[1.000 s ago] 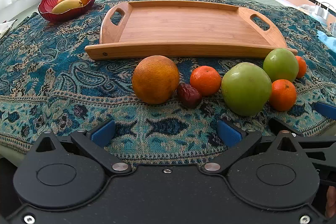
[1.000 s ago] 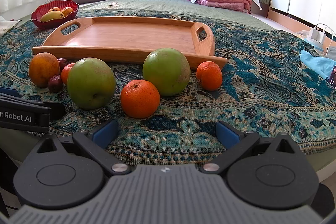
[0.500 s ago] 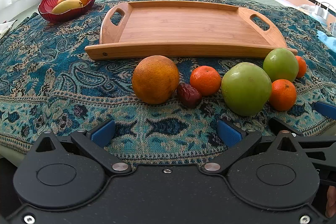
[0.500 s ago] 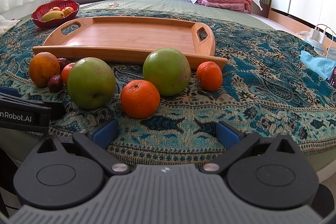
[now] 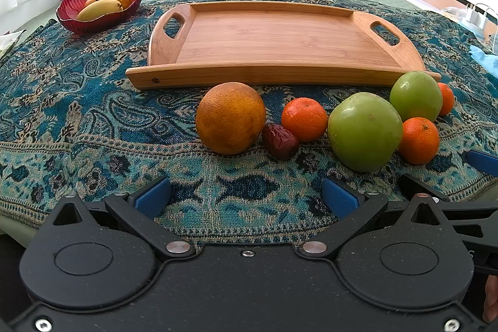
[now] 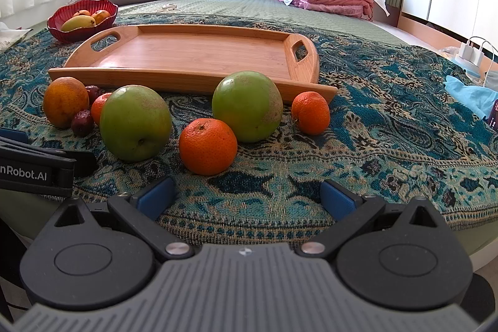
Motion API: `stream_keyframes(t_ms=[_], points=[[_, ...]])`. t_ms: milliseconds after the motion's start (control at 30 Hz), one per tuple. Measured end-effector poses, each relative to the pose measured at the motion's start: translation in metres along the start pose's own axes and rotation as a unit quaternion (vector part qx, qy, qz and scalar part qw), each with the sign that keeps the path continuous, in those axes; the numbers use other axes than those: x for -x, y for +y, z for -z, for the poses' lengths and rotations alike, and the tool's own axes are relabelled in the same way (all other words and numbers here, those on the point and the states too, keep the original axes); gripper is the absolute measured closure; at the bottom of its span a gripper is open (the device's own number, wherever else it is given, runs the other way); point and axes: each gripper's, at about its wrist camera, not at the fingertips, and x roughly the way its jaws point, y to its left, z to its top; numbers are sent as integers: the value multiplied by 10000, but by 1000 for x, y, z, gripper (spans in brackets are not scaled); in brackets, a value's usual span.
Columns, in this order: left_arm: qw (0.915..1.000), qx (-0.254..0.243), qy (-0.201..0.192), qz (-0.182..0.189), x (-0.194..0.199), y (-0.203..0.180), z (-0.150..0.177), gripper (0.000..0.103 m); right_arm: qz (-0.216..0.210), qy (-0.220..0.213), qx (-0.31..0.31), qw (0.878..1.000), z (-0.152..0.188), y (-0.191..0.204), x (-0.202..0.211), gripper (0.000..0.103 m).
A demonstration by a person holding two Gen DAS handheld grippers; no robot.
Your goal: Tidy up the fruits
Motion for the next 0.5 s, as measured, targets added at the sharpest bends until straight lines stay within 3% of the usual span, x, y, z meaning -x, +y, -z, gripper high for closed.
stream_keyframes(t_ms=[500], points=[[10000, -1, -10, -1, 0, 0, 0, 0, -13, 18, 7, 10000, -1, 0, 0, 0]])
